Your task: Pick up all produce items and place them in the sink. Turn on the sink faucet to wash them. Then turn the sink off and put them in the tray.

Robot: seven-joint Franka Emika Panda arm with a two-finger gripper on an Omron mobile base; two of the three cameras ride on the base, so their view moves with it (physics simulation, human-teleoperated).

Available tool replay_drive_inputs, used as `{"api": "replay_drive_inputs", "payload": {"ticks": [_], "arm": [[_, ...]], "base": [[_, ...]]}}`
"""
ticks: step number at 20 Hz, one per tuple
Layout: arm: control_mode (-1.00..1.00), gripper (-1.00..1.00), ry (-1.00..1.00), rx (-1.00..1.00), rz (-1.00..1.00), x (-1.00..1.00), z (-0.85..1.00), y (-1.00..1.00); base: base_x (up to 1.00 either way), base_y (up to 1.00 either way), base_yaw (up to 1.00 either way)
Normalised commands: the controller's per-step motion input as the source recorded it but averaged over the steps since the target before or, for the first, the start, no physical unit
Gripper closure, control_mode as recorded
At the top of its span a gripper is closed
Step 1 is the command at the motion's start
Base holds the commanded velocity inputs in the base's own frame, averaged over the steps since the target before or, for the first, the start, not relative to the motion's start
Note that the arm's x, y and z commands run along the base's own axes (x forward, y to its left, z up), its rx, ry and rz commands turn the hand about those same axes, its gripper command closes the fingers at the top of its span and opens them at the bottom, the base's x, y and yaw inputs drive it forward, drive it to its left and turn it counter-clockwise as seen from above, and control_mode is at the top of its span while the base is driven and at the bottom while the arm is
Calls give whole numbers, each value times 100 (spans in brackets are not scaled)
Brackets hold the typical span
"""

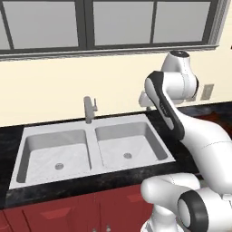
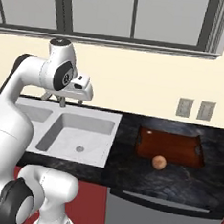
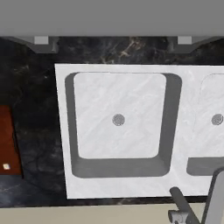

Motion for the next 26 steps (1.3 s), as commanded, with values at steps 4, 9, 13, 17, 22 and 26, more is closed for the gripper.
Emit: {"api": "replay_drive_inputs", "payload": {"ticks": [4,9,13,17,22,26], "arm": [[100,-100,0,0,0,0,0,0],[100,-100,0,0,0,0,0,0],[100,-100,0,0,0,0,0,0],[100,-100,0,0,0,0,0,0],[100,-100,0,0,0,0,0,0],[100,-100,0,0,0,0,0,0]], "base": [[9,-60,0],[22,-35,0],[34,-8,0],[44,-2,0],[63,0,2],[47,-2,5]]}}
